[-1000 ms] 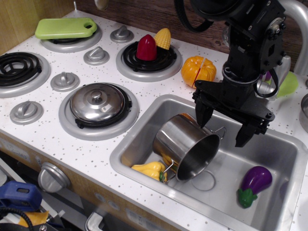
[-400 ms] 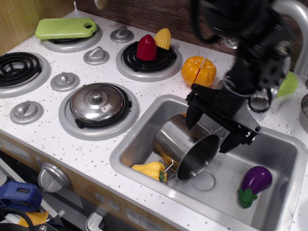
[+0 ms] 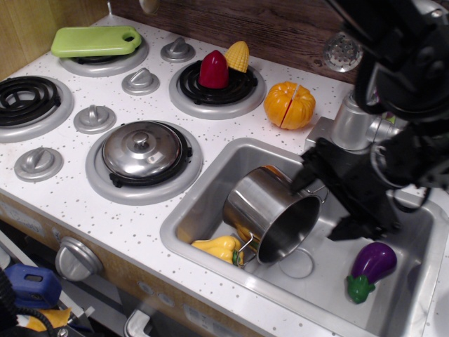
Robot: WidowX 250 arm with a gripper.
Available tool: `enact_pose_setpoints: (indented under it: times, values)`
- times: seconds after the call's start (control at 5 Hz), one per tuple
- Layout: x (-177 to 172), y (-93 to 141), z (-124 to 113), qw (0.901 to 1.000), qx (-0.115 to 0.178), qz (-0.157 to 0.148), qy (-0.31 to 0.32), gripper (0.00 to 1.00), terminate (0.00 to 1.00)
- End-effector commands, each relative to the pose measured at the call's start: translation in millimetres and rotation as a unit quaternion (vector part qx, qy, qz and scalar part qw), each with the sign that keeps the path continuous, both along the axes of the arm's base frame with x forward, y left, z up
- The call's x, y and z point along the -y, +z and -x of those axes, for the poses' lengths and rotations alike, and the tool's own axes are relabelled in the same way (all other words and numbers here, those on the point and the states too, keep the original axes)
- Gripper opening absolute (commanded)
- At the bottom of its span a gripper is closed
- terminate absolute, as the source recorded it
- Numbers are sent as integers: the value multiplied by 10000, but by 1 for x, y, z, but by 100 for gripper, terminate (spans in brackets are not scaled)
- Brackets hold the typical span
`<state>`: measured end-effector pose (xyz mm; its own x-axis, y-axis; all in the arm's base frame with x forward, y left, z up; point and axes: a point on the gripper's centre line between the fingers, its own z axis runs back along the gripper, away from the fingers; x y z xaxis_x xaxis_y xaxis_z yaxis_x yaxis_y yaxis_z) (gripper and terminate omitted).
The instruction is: Flip pot upright in sink
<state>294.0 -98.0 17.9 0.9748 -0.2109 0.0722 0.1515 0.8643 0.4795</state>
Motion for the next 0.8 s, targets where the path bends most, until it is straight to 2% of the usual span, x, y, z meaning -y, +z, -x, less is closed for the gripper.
enact_pose_setpoints:
  times: [0.0,0.2,0.6]
  values:
    - [-10,-4,0,9989,311,-331,-136,100,0]
    - [-20,-6,0,9982,341,-401,-304,100,0]
    - [-46,-8,-1,9927,341,-907,-717,100,0]
